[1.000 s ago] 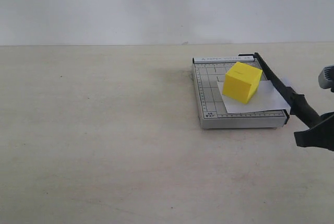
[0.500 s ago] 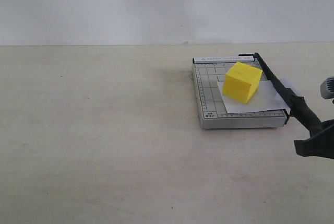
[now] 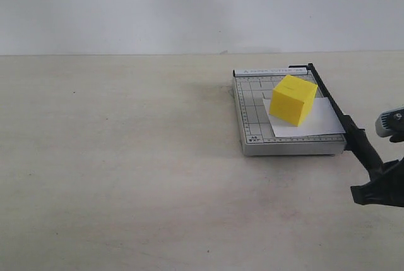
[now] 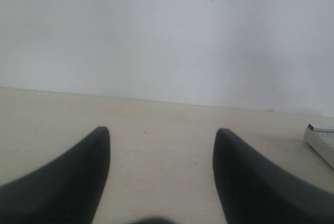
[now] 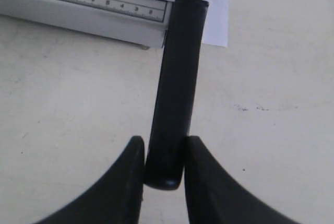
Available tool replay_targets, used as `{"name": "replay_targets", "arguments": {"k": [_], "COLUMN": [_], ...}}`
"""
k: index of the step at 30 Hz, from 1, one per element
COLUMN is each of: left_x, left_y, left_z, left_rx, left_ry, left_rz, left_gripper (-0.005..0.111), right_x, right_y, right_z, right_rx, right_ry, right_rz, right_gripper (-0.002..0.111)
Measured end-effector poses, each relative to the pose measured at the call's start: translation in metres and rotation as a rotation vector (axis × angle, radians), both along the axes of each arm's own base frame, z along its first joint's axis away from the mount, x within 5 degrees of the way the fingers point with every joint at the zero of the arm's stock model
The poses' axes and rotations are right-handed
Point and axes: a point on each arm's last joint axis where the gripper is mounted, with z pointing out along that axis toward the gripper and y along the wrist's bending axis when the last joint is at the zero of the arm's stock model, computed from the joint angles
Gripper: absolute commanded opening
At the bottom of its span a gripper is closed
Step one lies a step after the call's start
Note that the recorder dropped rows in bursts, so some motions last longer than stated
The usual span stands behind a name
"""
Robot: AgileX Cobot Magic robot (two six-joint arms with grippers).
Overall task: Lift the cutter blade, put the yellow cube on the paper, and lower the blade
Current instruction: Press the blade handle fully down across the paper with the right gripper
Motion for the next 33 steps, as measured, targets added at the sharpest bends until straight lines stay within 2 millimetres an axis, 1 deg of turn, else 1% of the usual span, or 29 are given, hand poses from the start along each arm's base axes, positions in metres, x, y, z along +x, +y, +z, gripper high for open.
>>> {"name": "replay_targets", "arguments": {"k": [3, 16, 17, 18, 20, 23, 24, 25, 28, 33], "left_x": [0.0, 0.0, 0.0, 0.0, 0.0, 0.0, 0.0, 0.0, 0.0, 0.0], "left_y": [0.0, 0.0, 0.0, 0.0, 0.0, 0.0, 0.0, 0.0, 0.0, 0.0], "left_z": [0.0, 0.0, 0.0, 0.0, 0.0, 0.0, 0.0, 0.0, 0.0, 0.0], "left_rx": [0.0, 0.0, 0.0, 0.0, 0.0, 0.0, 0.0, 0.0, 0.0, 0.0], "left_ry": [0.0, 0.0, 0.0, 0.0, 0.0, 0.0, 0.0, 0.0, 0.0, 0.0], "left_rz": [0.0, 0.0, 0.0, 0.0, 0.0, 0.0, 0.0, 0.0, 0.0, 0.0], "left_gripper": [0.056, 0.056, 0.056, 0.056, 0.056, 0.056, 0.056, 0.056, 0.056, 0.056], "right_x": [0.002, 0.003, 0.003, 0.002, 0.001, -0.006, -0.009, -0.012, -0.014, -0.016], "right_y": [0.0, 0.0, 0.0, 0.0, 0.0, 0.0, -0.001, -0.001, -0.001, -0.001], "right_z": [0.001, 0.004, 0.005, 0.006, 0.009, 0.014, 0.014, 0.014, 0.02, 0.029], "right_rx": [-0.002, 0.0, 0.001, 0.001, 0.0, -0.012, -0.019, -0.02, -0.015, -0.006], "right_ry": [0.022, 0.017, 0.013, 0.01, 0.002, 0.009, 0.022, 0.032, 0.006, -0.044], "right_rz": [0.0, -0.001, -0.001, -0.001, 0.001, 0.016, 0.023, 0.023, 0.02, 0.014], "right_gripper": [0.0, 0.0, 0.002, 0.005, 0.022, 0.063, 0.071, 0.075, 0.072, 0.071]}}
